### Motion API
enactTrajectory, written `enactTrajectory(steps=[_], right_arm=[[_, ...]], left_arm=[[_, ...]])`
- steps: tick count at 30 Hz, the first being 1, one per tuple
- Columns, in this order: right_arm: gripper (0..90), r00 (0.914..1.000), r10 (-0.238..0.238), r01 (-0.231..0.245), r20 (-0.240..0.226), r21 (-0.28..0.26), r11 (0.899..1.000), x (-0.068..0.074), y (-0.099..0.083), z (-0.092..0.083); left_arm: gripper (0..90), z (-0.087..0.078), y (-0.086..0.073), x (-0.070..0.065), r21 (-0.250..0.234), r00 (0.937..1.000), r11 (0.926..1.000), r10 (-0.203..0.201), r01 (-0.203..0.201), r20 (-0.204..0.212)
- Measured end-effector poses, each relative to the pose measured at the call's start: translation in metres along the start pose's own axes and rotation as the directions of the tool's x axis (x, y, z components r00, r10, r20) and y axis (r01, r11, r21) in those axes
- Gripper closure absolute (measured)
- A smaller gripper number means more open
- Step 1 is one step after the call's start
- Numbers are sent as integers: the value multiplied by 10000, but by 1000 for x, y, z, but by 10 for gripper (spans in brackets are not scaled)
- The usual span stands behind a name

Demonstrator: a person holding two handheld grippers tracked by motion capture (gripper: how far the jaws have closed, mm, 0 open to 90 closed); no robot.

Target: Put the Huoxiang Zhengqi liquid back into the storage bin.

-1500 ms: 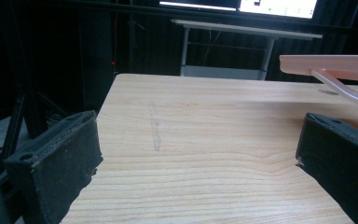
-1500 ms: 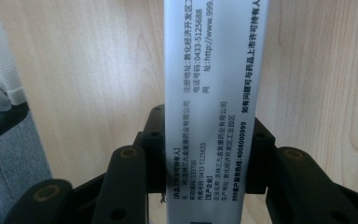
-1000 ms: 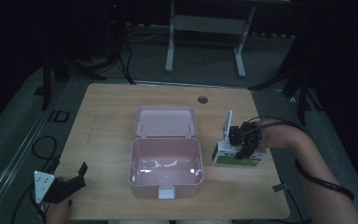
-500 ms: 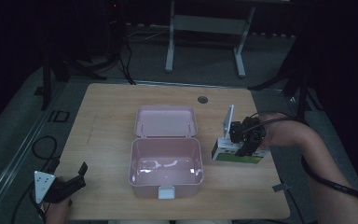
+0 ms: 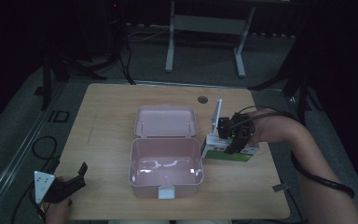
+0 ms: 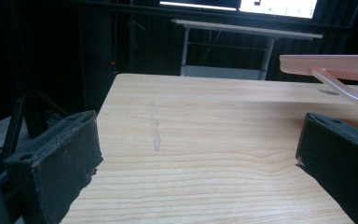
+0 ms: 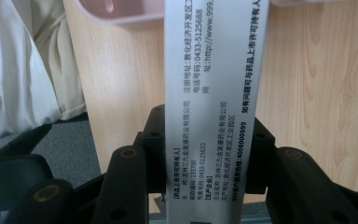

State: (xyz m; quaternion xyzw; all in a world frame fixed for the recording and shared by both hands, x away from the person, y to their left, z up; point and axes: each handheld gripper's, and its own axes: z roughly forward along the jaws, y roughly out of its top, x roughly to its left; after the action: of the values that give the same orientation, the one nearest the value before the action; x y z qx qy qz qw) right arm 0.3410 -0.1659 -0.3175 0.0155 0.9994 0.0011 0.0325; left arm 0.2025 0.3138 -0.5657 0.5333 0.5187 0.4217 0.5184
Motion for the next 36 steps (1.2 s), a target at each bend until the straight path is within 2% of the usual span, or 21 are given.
enactTrajectory(steps=[20, 21, 27, 28, 31, 32, 36], right_arm=[[619, 9978, -632, 634, -210, 109, 9979, 6, 68, 3], [619, 9974, -688, 692, -232, 166, 9975, 8, 75, 3], [619, 9963, -830, 835, -242, 207, 9963, 12, 90, 4], [619, 9953, -944, 948, -230, 188, 9953, 14, 100, 4], [619, 9947, -998, 1002, -264, 181, 9948, 16, 106, 4], [619, 9930, -1142, 1146, -284, 139, 9933, 19, 114, 4], [619, 9922, -1195, 1197, -363, 46, 9928, 21, 122, 6]], left_arm=[[3, 0, 0, 1, -20, 10000, 10000, -43, 43, 41], [3, 0, 0, 1, -20, 10000, 10000, -44, 44, 44], [3, 0, 0, 1, -26, 10000, 10000, -55, 55, 63], [3, 0, 0, 1, -26, 10000, 10000, -53, 53, 66], [3, 0, 0, 1, -24, 10000, 10000, -50, 50, 60], [3, 0, 0, 1, -36, 10000, 10000, -62, 63, 73], [3, -1, 0, 1, -39, 9999, 10000, -70, 70, 79]])
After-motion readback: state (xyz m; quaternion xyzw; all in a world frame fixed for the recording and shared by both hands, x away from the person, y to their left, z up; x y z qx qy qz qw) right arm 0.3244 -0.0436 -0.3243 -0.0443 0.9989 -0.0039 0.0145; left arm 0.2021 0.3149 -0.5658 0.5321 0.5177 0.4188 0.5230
